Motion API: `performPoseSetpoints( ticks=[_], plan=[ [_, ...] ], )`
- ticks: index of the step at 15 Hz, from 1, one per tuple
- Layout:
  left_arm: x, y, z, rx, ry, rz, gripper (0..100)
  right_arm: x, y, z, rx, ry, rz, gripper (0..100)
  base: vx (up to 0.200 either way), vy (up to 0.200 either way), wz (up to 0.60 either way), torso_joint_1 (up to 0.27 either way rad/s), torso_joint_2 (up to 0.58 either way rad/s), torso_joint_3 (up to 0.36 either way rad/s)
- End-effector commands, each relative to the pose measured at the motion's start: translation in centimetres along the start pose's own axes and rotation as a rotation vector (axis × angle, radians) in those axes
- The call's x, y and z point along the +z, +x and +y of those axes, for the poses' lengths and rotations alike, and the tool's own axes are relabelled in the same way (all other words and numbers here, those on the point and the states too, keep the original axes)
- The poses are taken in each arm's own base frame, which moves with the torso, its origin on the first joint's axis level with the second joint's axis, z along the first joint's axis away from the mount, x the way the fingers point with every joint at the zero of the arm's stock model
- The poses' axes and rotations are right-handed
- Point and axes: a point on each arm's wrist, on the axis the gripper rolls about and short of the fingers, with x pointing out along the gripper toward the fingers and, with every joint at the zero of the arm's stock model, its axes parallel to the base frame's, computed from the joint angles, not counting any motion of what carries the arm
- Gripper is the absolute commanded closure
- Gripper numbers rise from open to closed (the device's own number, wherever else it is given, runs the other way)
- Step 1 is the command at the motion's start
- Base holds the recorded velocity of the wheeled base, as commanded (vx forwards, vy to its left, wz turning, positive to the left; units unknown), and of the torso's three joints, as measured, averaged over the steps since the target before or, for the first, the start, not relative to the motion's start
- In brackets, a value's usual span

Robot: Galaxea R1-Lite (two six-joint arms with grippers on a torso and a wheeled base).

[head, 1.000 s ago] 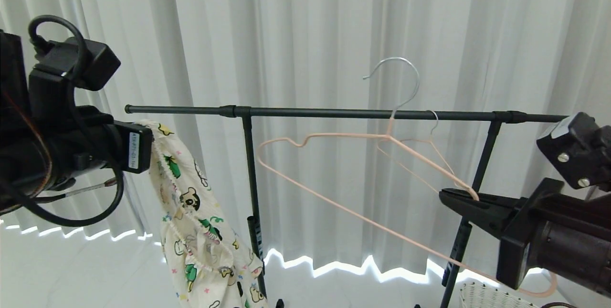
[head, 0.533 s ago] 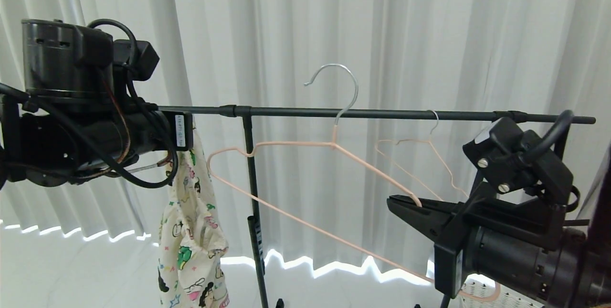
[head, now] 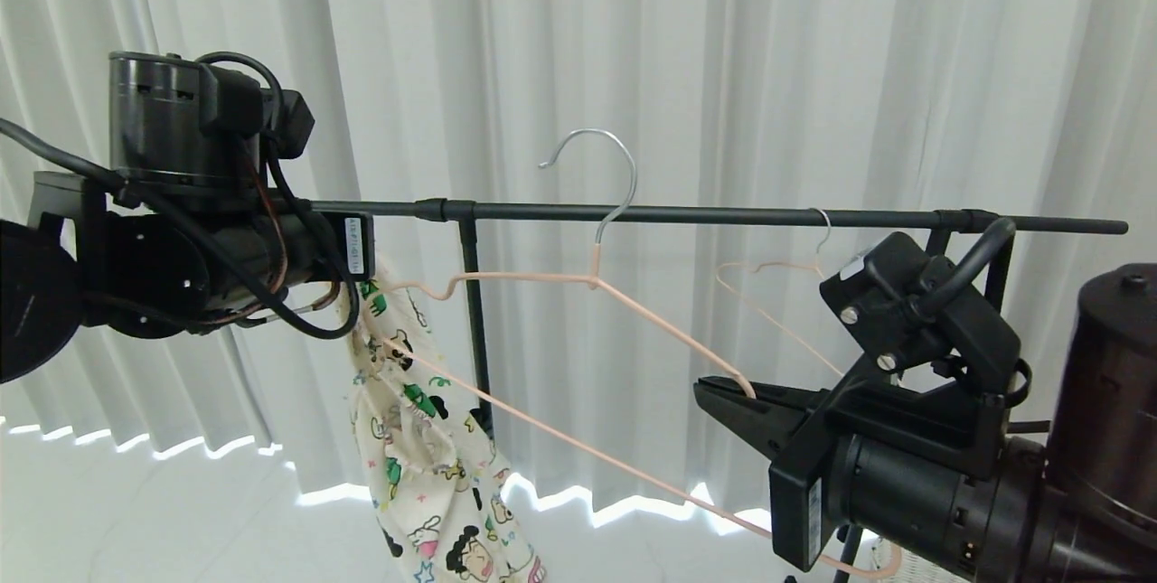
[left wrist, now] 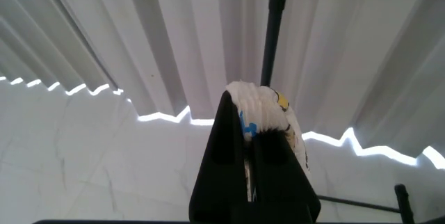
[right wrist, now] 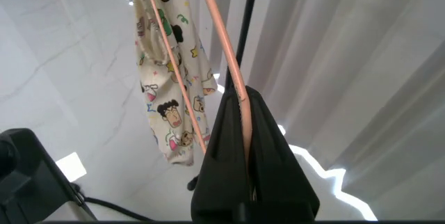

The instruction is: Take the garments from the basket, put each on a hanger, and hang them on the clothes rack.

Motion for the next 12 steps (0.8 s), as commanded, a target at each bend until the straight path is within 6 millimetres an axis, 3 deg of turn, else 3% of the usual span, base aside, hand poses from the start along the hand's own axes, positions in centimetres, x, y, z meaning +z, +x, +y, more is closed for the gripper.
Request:
performPoseSetpoints(
  ticks=[1, 8, 12],
  plan=[
    [0.2, 0.7, 0.0, 0.014, -0.004, 0.005, 100, 0.0, 0.0, 0.1, 0.006, -0.002, 0.003, 100, 0.000, 0.000, 0.00, 0.000, 0.00, 0.000],
    [0.5, 0.9, 0.2, 0.031, -0.009, -0.002, 100, 0.2, 0.2, 0.6, 0.019, -0.004, -0.004, 100, 0.000, 0.000, 0.00, 0.000, 0.00, 0.000],
    [0.8, 0.1, 0.2, 0.022, -0.009, -0.021, 100, -0.1, 2.4, 0.7, -0.009, 0.002, -0.011, 100, 0.000, 0.000, 0.00, 0.000, 0.00, 0.000]
  ],
)
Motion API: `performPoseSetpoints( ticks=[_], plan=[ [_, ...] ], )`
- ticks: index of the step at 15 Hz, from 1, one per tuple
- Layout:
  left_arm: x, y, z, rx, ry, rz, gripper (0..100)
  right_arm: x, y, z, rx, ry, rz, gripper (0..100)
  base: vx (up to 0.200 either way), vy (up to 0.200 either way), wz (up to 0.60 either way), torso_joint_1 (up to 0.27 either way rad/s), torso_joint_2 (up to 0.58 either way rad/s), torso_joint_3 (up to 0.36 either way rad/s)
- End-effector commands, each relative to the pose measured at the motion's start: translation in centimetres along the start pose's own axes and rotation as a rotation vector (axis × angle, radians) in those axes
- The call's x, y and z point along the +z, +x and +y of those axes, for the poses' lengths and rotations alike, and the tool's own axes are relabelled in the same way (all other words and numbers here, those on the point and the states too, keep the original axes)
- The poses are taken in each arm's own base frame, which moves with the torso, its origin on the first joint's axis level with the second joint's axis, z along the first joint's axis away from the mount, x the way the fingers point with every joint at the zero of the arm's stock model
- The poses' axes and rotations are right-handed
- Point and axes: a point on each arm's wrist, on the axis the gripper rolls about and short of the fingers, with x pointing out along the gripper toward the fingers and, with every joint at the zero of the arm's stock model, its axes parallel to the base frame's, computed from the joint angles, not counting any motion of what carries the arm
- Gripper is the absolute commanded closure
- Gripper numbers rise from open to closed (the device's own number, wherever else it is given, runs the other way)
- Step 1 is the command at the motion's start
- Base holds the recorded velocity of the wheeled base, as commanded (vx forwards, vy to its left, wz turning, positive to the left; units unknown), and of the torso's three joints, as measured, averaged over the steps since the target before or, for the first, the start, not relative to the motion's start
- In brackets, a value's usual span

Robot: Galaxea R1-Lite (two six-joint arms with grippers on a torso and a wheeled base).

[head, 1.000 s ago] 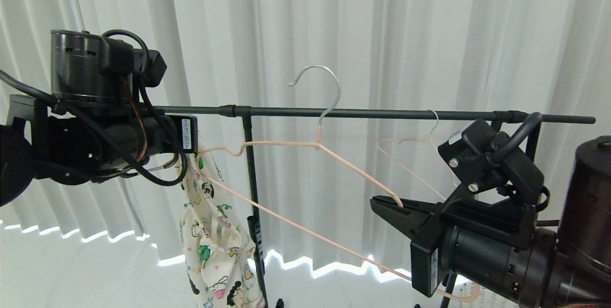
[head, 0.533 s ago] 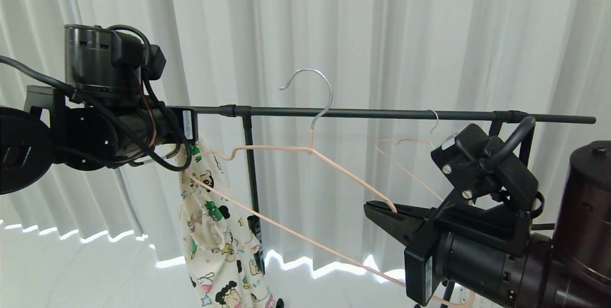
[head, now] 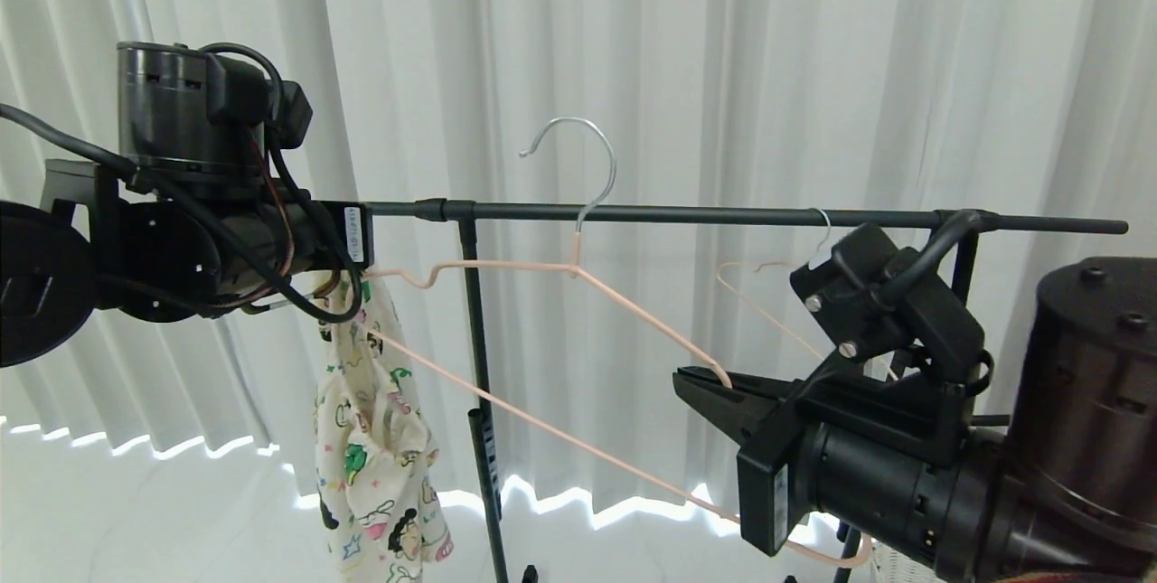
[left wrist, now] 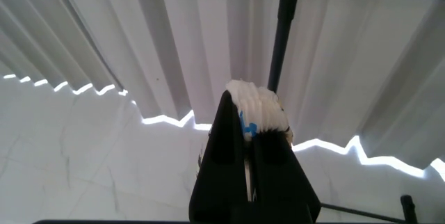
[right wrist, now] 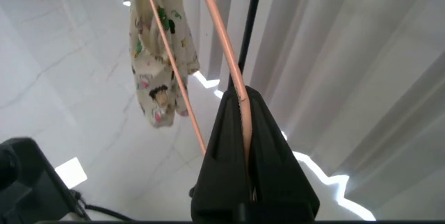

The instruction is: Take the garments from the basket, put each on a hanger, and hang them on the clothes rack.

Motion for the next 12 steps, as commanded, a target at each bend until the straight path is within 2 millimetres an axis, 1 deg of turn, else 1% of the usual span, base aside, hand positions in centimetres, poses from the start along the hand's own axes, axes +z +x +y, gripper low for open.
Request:
performPoseSetpoints(
  ticks=[1, 3, 5, 8, 10, 12],
  plan=[
    [0.2, -0.5, 0.1, 0.005, -0.003, -0.013, 100, -0.5, 2.4, 0.5, -0.032, -0.005, 0.008, 100, 0.000, 0.000, 0.00, 0.000, 0.00, 0.000],
    [0.2, -0.5, 0.0, 0.022, -0.001, -0.013, 100, -0.3, 3.7, 0.7, -0.074, 0.001, -0.009, 100, 0.000, 0.000, 0.00, 0.000, 0.00, 0.000],
    [0.1, -0.7, -0.3, 0.011, 0.004, -0.012, 100, 0.0, 4.2, 0.8, -0.081, 0.006, -0.025, 100, 0.000, 0.000, 0.00, 0.000, 0.00, 0.000],
    [0.1, -1.0, -1.0, -0.014, 0.015, -0.013, 100, 0.0, 4.4, 0.9, -0.091, 0.006, -0.027, 100, 0.000, 0.000, 0.00, 0.000, 0.00, 0.000],
    [0.2, -1.6, -1.4, -0.038, 0.020, -0.025, 100, -0.4, 5.0, 0.9, -0.099, 0.002, -0.015, 100, 0.000, 0.000, 0.00, 0.000, 0.00, 0.000],
    [0.3, -2.1, -1.4, -0.044, 0.020, -0.029, 100, -1.1, 5.8, 1.0, -0.132, 0.000, -0.015, 100, 0.000, 0.000, 0.00, 0.000, 0.00, 0.000]
  ],
)
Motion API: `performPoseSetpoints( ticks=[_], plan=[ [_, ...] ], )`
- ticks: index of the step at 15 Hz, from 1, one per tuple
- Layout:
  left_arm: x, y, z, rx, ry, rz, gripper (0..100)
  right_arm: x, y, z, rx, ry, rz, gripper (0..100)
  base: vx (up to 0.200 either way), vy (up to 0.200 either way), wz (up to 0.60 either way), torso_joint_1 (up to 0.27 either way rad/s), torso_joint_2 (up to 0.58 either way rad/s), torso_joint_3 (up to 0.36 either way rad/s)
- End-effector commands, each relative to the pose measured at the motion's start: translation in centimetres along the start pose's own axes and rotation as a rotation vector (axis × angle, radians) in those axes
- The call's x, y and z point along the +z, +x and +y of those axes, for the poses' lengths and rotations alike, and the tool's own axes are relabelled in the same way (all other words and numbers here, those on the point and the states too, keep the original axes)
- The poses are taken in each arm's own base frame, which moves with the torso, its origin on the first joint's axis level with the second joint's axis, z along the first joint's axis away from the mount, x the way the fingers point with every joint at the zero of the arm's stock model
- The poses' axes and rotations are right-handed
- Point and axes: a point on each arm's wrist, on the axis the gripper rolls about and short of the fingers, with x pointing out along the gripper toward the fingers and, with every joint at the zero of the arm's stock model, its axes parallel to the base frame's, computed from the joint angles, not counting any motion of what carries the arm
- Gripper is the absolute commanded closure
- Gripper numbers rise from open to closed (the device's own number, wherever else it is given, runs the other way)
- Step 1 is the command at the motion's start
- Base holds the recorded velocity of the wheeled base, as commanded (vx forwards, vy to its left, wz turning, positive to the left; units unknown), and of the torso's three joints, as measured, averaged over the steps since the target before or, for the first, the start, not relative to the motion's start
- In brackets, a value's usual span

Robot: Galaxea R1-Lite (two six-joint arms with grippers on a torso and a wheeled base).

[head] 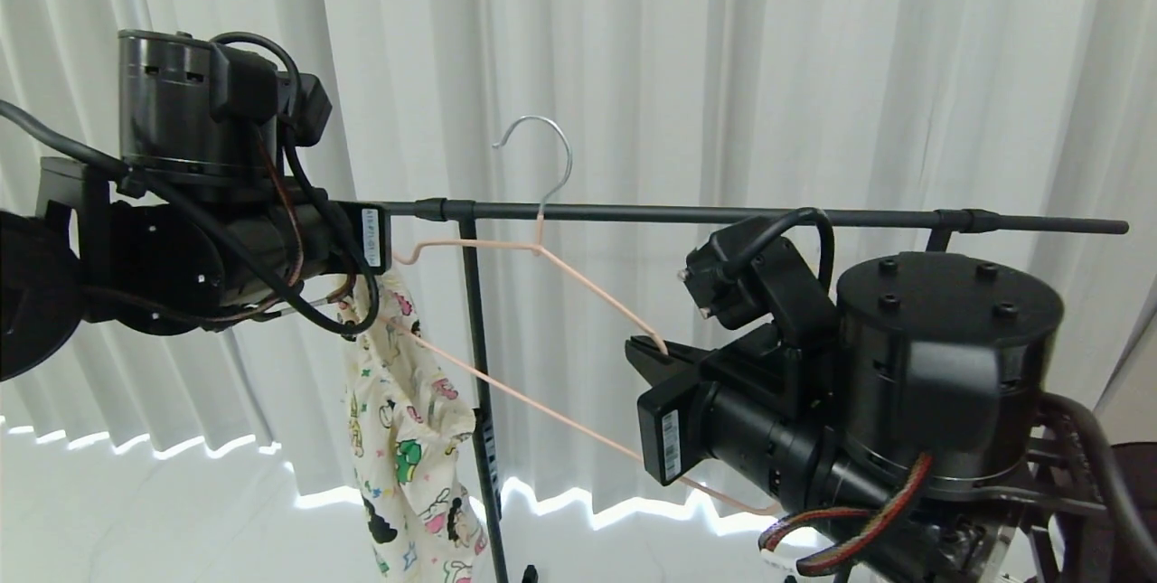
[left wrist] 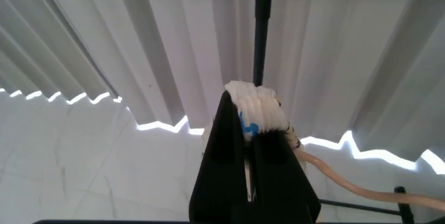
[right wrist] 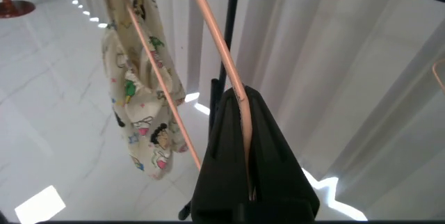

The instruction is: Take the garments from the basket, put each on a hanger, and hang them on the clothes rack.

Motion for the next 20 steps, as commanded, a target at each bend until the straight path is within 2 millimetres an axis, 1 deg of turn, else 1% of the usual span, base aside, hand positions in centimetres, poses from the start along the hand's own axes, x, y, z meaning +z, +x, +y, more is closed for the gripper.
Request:
performPoseSetpoints(
  ticks=[1, 4, 7, 10, 11, 12, 13, 14, 15, 16, 18, 20],
  plan=[
    [0.2, -0.7, 0.3, -0.001, -0.005, -0.010, 100, -1.1, 1.0, 0.2, -0.032, -0.012, 0.020, 100, 0.000, 0.000, 0.00, 0.000, 0.00, 0.000],
    [0.0, -1.0, 1.5, 0.039, -0.005, 0.022, 100, -0.9, 1.0, 0.1, -0.066, -0.007, 0.007, 100, 0.000, 0.000, 0.00, 0.000, 0.00, 0.000],
    [-0.3, -1.4, 1.4, 0.034, 0.009, 0.044, 100, -0.3, 1.4, 0.2, -0.072, 0.010, -0.033, 100, 0.000, 0.000, 0.00, 0.000, 0.00, 0.000],
    [-0.2, -2.1, 0.1, -0.017, 0.020, 0.029, 100, -0.5, 2.4, 0.8, -0.074, 0.008, -0.033, 100, 0.000, 0.000, 0.00, 0.000, 0.00, 0.000],
    [-0.1, -3.0, -0.8, -0.064, -0.004, 0.013, 100, -0.5, 3.1, 1.2, -0.075, 0.008, -0.037, 100, 0.000, 0.000, 0.00, 0.000, 0.00, 0.000],
    [0.0, -3.5, -1.3, -0.089, -0.026, 0.007, 100, -0.5, 3.3, 1.5, -0.073, 0.009, -0.039, 100, 0.000, 0.000, 0.00, 0.000, 0.00, 0.000],
    [0.0, -4.6, -2.2, -0.139, -0.061, -0.004, 100, -0.5, 3.7, 1.8, -0.070, 0.007, -0.040, 100, 0.000, 0.000, 0.00, 0.000, 0.00, 0.000],
    [0.0, -5.4, -2.8, -0.174, -0.073, -0.008, 100, -0.6, 3.8, 1.7, -0.070, 0.005, -0.038, 100, 0.000, 0.000, 0.00, 0.000, 0.00, 0.000],
    [0.0, -5.7, -3.0, -0.188, -0.077, -0.011, 100, -0.6, 3.8, 1.7, -0.072, 0.005, -0.038, 100, 0.000, 0.000, 0.00, 0.000, 0.00, 0.000],
    [0.1, -6.5, -3.7, -0.232, -0.088, -0.021, 100, -0.6, 3.8, 1.7, -0.072, 0.006, -0.037, 100, 0.000, 0.000, 0.00, 0.000, 0.00, 0.000],
    [0.2, -7.3, -4.5, -0.278, -0.088, -0.028, 100, -0.6, 3.8, 1.7, -0.072, 0.006, -0.037, 100, 0.000, 0.000, 0.00, 0.000, 0.00, 0.000],
    [0.7, -8.1, -5.1, -0.319, -0.090, -0.048, 100, -0.7, 3.7, 1.7, -0.072, 0.005, -0.036, 100, 0.000, 0.000, 0.00, 0.000, 0.00, 0.000]
  ],
)
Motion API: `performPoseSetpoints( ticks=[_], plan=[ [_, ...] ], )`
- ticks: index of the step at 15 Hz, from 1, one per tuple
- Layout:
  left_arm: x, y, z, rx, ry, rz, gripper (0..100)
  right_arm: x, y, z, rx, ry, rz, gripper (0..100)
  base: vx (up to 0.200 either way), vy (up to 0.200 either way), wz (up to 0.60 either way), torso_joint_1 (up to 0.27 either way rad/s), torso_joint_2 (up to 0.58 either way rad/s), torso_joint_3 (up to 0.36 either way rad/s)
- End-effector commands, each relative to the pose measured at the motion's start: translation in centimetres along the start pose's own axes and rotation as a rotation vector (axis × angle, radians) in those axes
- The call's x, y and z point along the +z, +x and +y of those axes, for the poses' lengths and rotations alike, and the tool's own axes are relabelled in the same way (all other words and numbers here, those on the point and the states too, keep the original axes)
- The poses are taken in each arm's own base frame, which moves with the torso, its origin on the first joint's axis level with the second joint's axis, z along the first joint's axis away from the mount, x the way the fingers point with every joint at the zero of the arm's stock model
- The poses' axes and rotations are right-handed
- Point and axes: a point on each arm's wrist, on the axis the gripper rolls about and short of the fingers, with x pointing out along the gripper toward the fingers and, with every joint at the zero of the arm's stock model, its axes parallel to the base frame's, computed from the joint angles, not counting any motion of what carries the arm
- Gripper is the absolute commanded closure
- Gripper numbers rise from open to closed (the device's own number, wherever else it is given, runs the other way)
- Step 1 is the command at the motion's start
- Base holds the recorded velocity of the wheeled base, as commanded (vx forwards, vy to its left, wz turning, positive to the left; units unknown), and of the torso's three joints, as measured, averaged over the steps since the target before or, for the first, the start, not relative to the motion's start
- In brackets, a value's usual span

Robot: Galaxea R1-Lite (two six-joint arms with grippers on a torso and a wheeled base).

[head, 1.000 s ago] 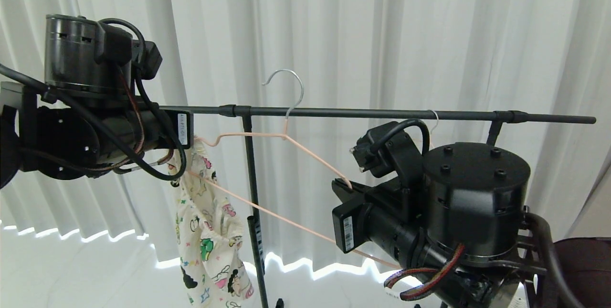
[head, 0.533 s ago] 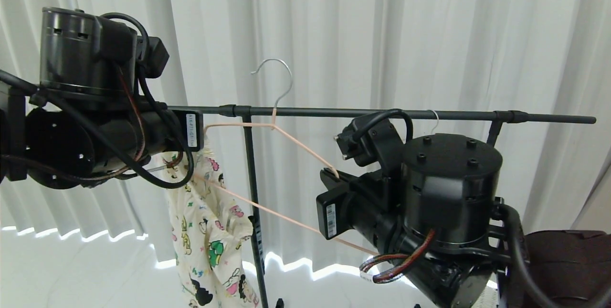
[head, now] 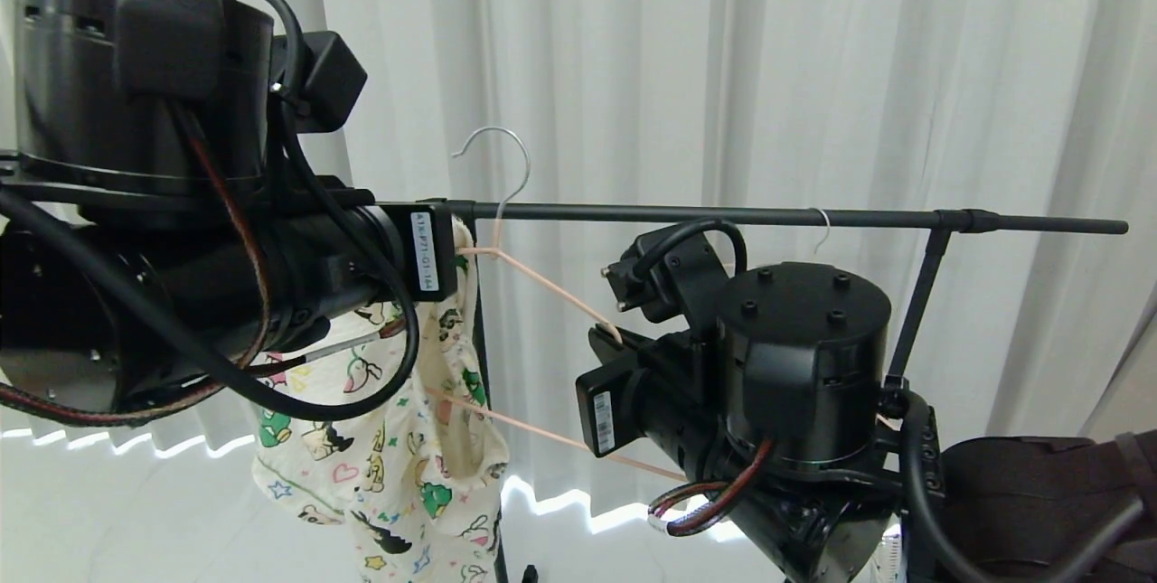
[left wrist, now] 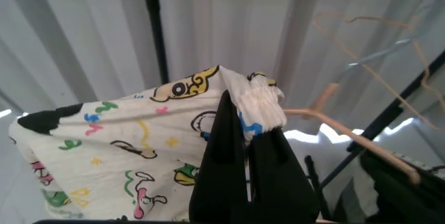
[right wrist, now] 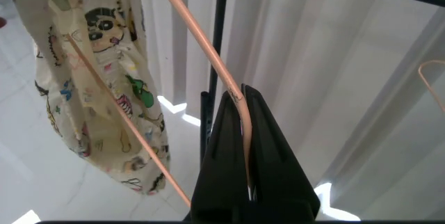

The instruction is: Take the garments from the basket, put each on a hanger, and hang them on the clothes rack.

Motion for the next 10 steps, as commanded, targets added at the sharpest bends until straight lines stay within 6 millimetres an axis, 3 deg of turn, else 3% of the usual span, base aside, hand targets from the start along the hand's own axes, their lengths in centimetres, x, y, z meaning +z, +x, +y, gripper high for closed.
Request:
performPoseSetpoints(
  ticks=[1, 8, 9, 10],
  plan=[
    [0.7, -0.8, -0.9, -0.051, -0.004, -0.029, 100, 0.0, 0.0, 0.0, 0.001, 0.001, -0.001, 100, 0.000, 0.000, 0.00, 0.000, 0.00, 0.000],
    [0.9, -1.3, 0.0, -0.060, -0.012, -0.036, 100, 0.5, -0.3, -0.1, 0.003, 0.009, -0.015, 100, 0.000, 0.000, 0.00, 0.000, 0.00, 0.000],
    [1.0, -1.6, 0.2, -0.060, -0.015, -0.041, 0, 0.6, -0.3, -0.1, 0.002, 0.010, -0.018, 100, 0.000, 0.000, 0.00, 0.000, 0.00, 0.000],
    [0.9, -1.7, 0.2, -0.060, -0.016, -0.042, 0, 0.7, -0.4, -0.1, 0.002, 0.010, -0.020, 100, 0.000, 0.000, 0.00, 0.000, 0.00, 0.000]
  ],
)
